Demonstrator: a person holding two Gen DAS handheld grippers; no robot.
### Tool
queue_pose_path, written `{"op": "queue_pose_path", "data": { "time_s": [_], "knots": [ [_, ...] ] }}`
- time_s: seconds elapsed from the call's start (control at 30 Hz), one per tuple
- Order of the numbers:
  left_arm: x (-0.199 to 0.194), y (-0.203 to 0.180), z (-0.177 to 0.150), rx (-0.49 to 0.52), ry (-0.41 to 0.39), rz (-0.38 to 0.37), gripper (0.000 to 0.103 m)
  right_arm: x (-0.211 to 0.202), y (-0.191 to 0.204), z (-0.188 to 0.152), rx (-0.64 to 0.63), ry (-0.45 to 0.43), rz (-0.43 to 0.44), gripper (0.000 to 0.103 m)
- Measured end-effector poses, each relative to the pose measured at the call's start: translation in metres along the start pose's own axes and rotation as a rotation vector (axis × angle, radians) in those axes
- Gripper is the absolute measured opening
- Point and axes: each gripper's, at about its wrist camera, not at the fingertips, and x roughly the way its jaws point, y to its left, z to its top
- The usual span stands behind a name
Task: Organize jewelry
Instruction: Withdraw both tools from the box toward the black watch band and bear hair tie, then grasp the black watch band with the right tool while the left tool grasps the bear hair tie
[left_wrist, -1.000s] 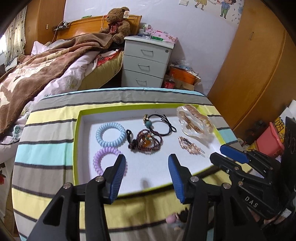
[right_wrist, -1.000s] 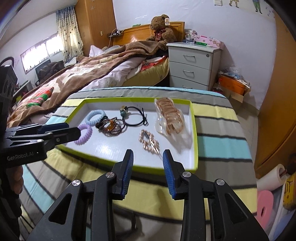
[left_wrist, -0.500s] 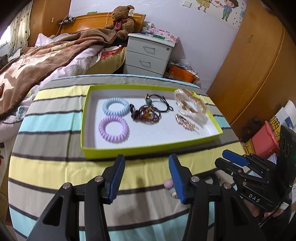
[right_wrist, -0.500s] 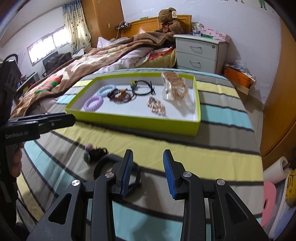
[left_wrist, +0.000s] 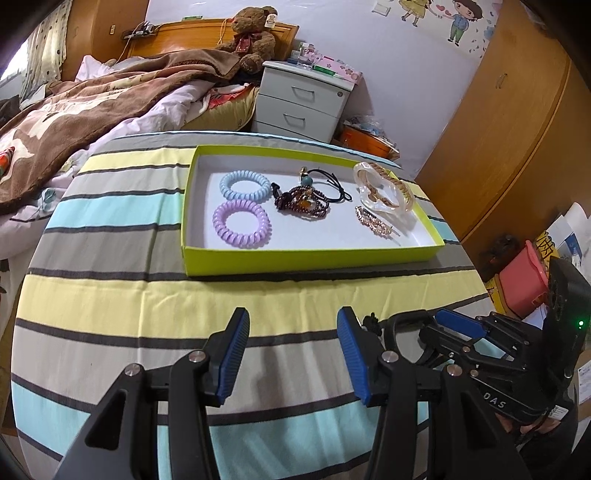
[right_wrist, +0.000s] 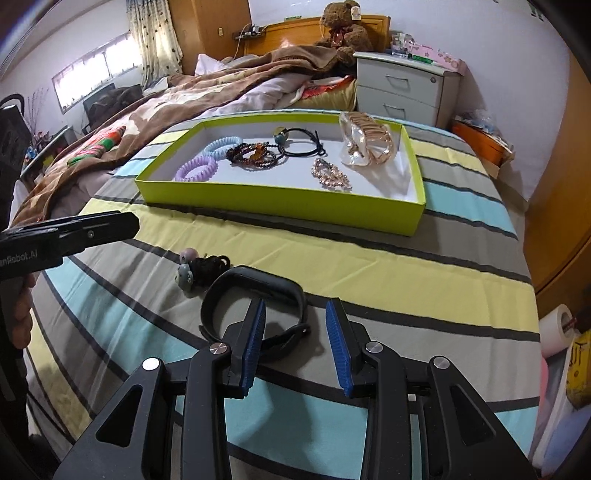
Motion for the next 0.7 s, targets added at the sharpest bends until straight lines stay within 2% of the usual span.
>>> {"op": "queue_pose_path", "data": {
  "time_s": [0.27,0.33,0.47,0.7],
  "knots": [
    [-0.002,0.002,-0.007,-0.007,0.007,-0.002,0.051,-0.004,0.002,-0.005,0.014,0.005,-0.032,0.035],
    [-0.003,0.002,-0.008,-0.007,0.006,-0.001,0.051,-0.006,0.002,-0.006,0.016,0.001,-0.021,0.027],
    [-0.003,0.000,-0.009,-0.005,0.006,-0.004,0.052,-0.009,0.002,-0.007,0.014,-0.002,-0.018,0.024],
    [-0.002,-0.005,-0.011,0.003,0.015,-0.007,0.052,-0.016,-0.006,-0.008,0.038,-0.028,-0.019,0.011]
  ]
}}
